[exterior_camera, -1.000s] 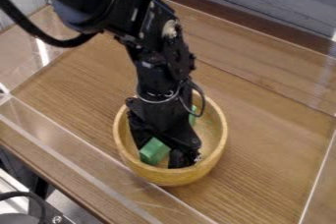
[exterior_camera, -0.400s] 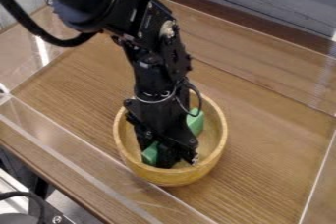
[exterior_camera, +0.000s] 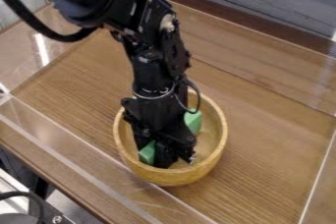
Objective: Remove the green block from inside the brown bowl and put it on the table
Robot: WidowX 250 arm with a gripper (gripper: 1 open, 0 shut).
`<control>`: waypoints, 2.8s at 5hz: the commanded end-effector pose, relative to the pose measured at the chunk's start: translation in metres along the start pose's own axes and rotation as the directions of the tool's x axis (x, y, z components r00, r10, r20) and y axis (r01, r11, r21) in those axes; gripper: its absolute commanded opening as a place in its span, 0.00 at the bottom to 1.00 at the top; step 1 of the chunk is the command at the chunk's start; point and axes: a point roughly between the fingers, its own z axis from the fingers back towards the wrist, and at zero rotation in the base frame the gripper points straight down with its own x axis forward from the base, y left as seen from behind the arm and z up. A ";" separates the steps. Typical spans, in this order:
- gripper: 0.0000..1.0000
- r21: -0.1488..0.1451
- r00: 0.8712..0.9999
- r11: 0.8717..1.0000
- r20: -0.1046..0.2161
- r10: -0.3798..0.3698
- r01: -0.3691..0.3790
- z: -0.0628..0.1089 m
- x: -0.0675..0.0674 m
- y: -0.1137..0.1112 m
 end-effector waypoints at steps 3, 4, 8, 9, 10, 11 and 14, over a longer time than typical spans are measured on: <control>0.00 -0.011 1.000 1.000 -0.007 0.017 -0.017 0.015 0.002 0.006; 0.00 -0.015 1.000 1.000 -0.018 0.022 -0.022 0.016 0.000 0.007; 0.00 -0.035 0.998 0.998 -0.046 0.049 -0.051 0.026 -0.004 0.012; 0.00 -0.040 0.997 0.997 -0.047 0.062 -0.064 0.030 -0.004 0.014; 0.00 -0.045 0.996 0.996 -0.049 0.073 -0.076 0.033 -0.003 0.015; 0.00 -0.049 0.995 0.995 -0.050 0.082 -0.085 0.037 -0.003 0.016; 0.00 -0.061 0.993 0.992 -0.039 0.107 -0.110 0.051 0.001 0.019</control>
